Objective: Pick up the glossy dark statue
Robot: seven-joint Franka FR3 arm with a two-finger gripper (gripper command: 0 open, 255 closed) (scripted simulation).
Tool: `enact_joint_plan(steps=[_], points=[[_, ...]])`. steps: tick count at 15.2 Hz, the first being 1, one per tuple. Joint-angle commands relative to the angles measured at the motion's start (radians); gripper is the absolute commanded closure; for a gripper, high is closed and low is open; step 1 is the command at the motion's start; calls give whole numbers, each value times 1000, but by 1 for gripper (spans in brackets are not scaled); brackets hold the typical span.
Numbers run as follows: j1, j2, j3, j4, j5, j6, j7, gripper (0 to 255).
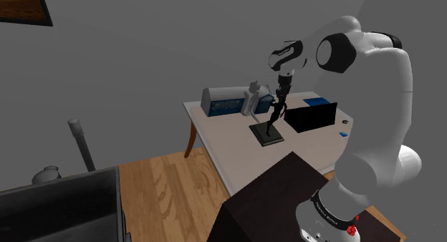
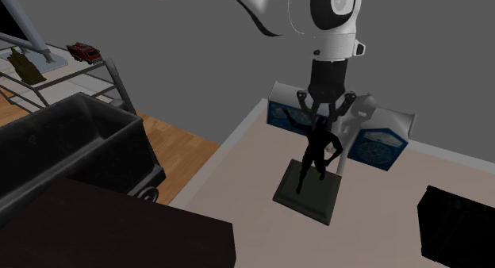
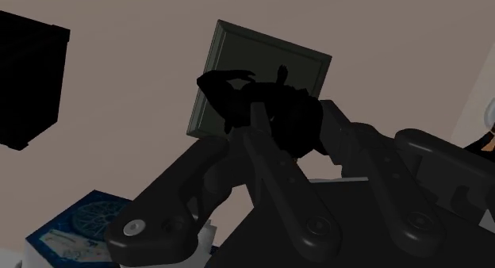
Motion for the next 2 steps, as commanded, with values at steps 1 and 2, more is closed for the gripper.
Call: enact_joint_plan(steps=[1,2], points=[[1,-10,-2,3,-2,-12,-1,255],[1,-10,-2,3,-2,-12,-1,255]])
